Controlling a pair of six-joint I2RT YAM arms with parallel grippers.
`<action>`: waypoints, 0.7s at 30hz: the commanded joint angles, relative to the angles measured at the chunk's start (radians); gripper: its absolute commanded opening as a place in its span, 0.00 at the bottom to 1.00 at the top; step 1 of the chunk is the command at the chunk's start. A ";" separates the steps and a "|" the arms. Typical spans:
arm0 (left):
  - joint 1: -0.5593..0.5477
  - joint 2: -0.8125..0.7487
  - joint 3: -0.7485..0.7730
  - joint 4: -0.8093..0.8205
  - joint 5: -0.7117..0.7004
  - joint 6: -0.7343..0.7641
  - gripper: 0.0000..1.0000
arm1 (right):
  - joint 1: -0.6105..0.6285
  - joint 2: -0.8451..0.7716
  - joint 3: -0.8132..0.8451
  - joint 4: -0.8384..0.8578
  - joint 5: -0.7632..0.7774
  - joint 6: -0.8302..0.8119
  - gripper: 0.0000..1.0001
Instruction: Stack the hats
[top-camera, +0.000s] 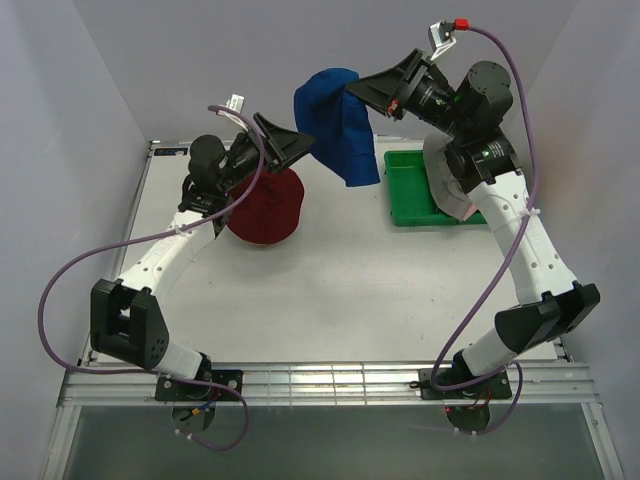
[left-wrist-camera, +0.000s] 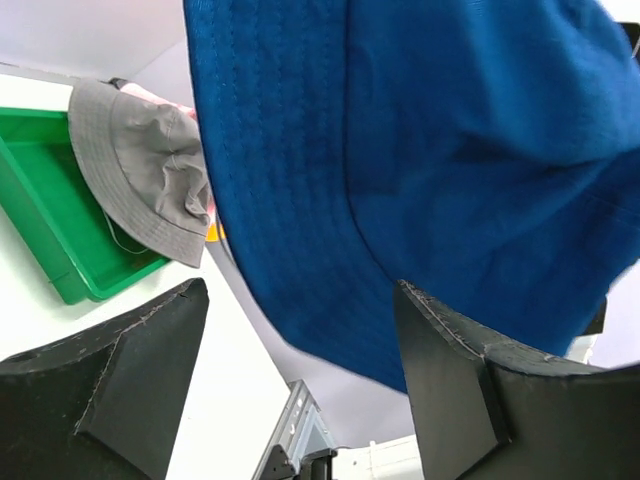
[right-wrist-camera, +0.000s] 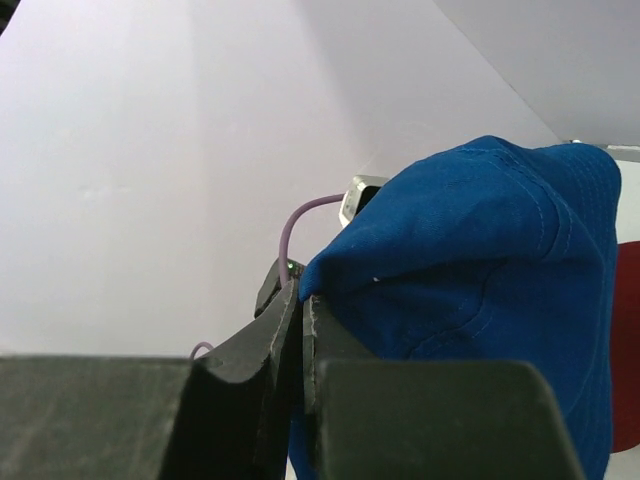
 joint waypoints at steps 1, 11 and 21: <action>-0.015 0.007 0.026 0.047 0.005 -0.017 0.84 | 0.011 -0.037 0.010 0.075 -0.014 0.014 0.08; -0.018 -0.011 0.003 0.096 -0.014 -0.030 0.60 | 0.015 -0.040 -0.030 0.069 -0.022 -0.009 0.08; 0.034 -0.085 -0.014 0.035 0.002 0.003 0.04 | 0.015 -0.015 -0.093 -0.025 0.007 -0.159 0.08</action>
